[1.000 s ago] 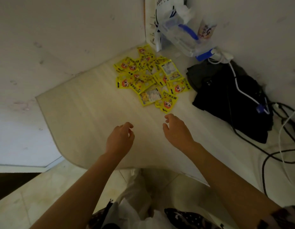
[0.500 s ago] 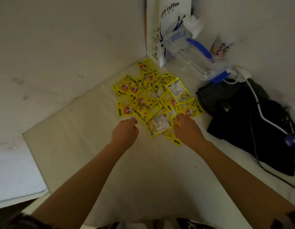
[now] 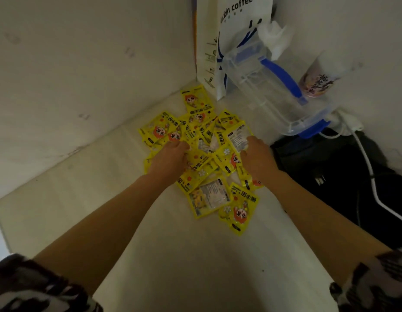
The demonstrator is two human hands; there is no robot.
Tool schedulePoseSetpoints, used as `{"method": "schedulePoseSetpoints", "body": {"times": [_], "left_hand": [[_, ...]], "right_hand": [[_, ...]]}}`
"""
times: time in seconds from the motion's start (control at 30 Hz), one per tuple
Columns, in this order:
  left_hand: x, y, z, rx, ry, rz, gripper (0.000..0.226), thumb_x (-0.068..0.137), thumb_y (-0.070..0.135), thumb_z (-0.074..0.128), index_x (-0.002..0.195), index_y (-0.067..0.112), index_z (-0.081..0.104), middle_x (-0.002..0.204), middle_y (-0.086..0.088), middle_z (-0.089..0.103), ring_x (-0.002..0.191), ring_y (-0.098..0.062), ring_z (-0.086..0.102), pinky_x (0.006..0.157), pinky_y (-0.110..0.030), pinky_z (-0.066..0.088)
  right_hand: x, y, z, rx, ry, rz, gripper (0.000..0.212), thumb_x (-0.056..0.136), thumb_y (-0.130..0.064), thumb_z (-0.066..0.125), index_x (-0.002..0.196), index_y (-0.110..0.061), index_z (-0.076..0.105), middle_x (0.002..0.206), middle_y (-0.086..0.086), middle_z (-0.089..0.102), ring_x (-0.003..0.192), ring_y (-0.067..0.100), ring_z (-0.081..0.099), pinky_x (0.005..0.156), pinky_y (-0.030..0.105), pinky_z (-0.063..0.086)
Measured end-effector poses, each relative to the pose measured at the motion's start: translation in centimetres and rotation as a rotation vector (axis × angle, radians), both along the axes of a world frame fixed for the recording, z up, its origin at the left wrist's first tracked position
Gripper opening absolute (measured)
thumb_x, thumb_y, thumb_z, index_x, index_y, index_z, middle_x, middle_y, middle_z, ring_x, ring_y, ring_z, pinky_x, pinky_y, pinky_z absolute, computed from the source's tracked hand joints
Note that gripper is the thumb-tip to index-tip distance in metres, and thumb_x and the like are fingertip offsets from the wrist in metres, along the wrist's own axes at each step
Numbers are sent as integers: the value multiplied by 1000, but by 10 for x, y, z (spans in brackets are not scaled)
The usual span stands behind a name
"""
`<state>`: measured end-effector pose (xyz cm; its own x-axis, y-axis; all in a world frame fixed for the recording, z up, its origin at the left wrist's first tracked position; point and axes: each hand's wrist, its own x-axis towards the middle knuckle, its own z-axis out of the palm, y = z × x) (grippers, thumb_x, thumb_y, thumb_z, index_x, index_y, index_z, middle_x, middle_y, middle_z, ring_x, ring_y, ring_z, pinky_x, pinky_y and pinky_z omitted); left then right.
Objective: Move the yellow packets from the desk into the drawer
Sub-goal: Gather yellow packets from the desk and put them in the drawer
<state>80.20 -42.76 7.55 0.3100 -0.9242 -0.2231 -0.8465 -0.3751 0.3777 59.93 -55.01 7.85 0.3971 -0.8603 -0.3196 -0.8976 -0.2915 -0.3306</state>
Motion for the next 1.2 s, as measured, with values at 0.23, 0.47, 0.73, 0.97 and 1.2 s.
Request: {"method": "schedulePoseSetpoints", "body": {"times": [0.23,0.47,0.73,0.97,1.2], "left_hand": [[0,-39,-13,211,-20,-261,58,94,10,46,147,22,27,153,-7,34,147,-26,14,111,-47,32],[11,-35,-6,287,-46,-361,65,94,23,49,151,28,16,157,-2,26,149,-24,7,118,-48,10],[29,-14,-6,123,-148,-305,59,84,30,67,137,21,45,138,-3,46,135,-26,37,116,-48,14],[19,-6,13,-132,5,-50,28,88,31,64,101,7,59,96,-4,53,93,-28,57,71,-30,36],[-14,0,14,-66,442,356,35,77,32,77,94,5,63,92,-18,67,74,-25,57,65,-40,48]], "right_hand": [[17,-14,-21,-16,-3,-2,55,94,-10,50,143,-2,27,139,22,37,124,40,38,95,44,40],[19,-12,-25,-173,-54,43,41,89,-5,55,128,-6,44,123,20,47,109,36,49,89,40,41],[26,-13,-18,-126,-75,143,77,78,-14,72,143,-14,30,132,18,39,114,37,48,96,46,40],[19,-6,4,-146,-238,179,55,73,-18,74,120,-7,46,121,13,36,96,33,55,81,45,52],[-31,3,9,-28,-12,293,55,78,-24,67,125,-11,43,120,13,51,108,34,50,87,41,45]]}}
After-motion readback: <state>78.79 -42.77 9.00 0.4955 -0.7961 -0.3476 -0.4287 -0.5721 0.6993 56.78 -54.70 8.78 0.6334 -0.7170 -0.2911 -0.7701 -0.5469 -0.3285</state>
